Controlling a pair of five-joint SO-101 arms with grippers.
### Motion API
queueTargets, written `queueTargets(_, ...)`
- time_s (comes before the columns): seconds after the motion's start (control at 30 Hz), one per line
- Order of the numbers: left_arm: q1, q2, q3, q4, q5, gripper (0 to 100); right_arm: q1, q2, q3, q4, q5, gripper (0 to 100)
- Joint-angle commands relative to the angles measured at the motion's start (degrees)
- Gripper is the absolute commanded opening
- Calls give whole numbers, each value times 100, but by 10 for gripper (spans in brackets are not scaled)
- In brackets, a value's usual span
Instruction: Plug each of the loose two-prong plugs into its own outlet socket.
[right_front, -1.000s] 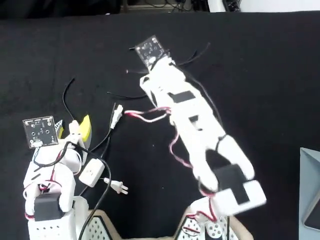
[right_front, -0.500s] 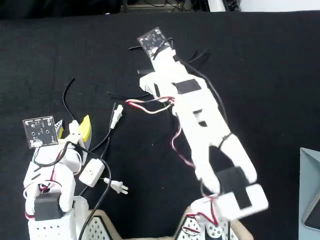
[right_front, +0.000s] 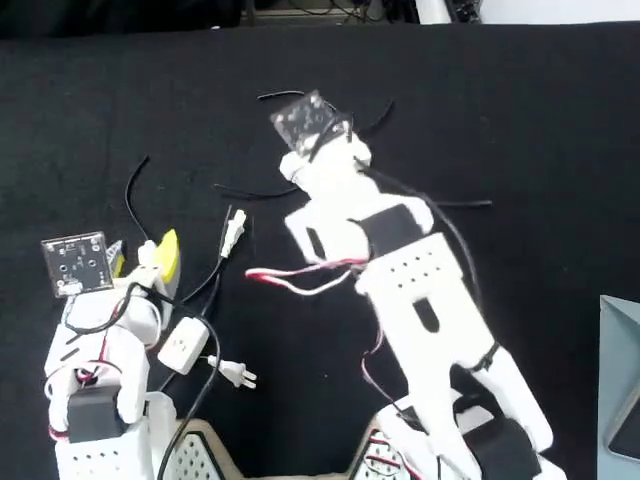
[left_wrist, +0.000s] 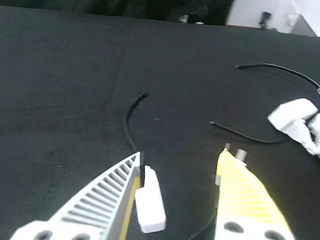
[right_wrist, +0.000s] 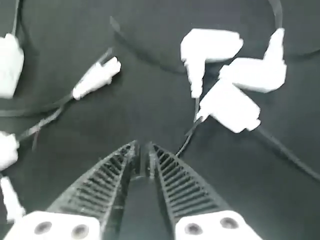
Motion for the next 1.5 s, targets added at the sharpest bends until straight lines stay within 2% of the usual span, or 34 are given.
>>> queueTargets(0.0, -505, 9, -286, -132, 35, 247, -149, -224, 470, 70, 273, 96)
queueTargets(0.13, -681, 9, -338, -132, 35, 246, -325, -242, 901, 246, 475, 135)
queueTargets(0.27, -1103, -9, -497, -97, 35, 246, -1204, -251, 927, 870, 440, 138)
queueTargets(0.33, -1490, -9, -541, -88, 35, 246, -1670, -251, 919, 949, 141, 138)
queueTargets(0.5, -2211, -35, -268, 44, 35, 246, -2541, -198, 1165, 527, -475, 138)
queueTargets(0.7, -2308, -35, 4, 0, 44, 245, -2936, -198, 1657, -378, -695, 138)
queueTargets(0.9, -2308, -35, 40, 0, 281, 245, -3226, -4, 1754, -677, -800, 138)
queueTargets(0.97, -2308, -35, 84, 0, 281, 245, -3007, 277, 1631, -730, -800, 138)
queueTargets(1.17, -2299, -35, 180, -9, 237, 245, -1697, 1165, 1464, -563, -1081, 139)
queueTargets(1.33, -2264, -35, 215, -18, 237, 245, -1029, 884, 1473, -334, -1266, 139)
queueTargets(1.47, -2264, -35, 224, -18, 237, 245, -519, 725, 1473, -791, -1231, 139)
